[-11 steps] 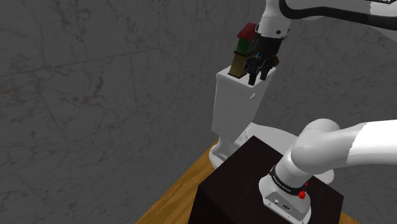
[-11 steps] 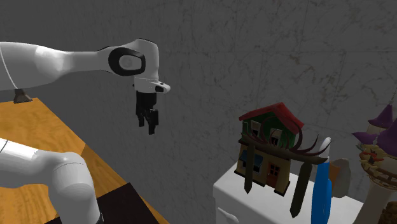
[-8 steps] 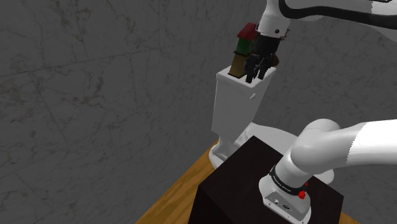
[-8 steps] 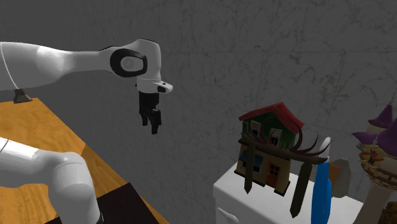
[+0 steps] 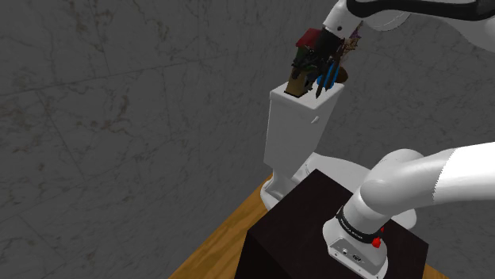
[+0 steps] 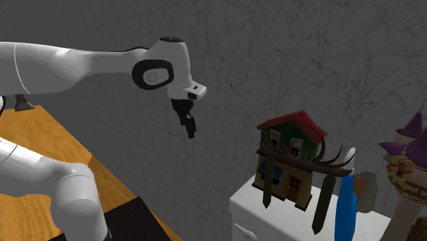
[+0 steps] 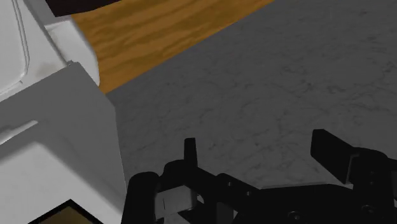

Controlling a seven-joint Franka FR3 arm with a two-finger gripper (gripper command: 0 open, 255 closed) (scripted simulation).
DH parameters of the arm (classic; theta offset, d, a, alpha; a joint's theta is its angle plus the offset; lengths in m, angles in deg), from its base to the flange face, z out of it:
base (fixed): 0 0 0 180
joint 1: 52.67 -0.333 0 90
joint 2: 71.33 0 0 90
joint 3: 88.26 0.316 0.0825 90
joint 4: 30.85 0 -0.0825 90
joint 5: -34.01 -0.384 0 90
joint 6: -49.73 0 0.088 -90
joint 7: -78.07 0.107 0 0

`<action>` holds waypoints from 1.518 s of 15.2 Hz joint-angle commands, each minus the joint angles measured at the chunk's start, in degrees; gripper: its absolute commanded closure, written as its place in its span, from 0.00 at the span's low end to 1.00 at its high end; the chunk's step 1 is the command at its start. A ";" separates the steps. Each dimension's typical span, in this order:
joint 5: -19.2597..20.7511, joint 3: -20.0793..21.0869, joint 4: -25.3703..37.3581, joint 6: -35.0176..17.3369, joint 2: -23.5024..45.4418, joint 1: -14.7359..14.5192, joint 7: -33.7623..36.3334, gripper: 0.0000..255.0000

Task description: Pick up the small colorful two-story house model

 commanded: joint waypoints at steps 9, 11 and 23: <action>-12.65 -9.16 0.27 -23.18 4.37 0.99 0.53 0.00; -15.94 -11.31 0.39 -27.59 5.21 0.51 -0.14 0.00; -43.52 -29.40 2.11 -52.86 7.25 -11.63 -12.88 0.00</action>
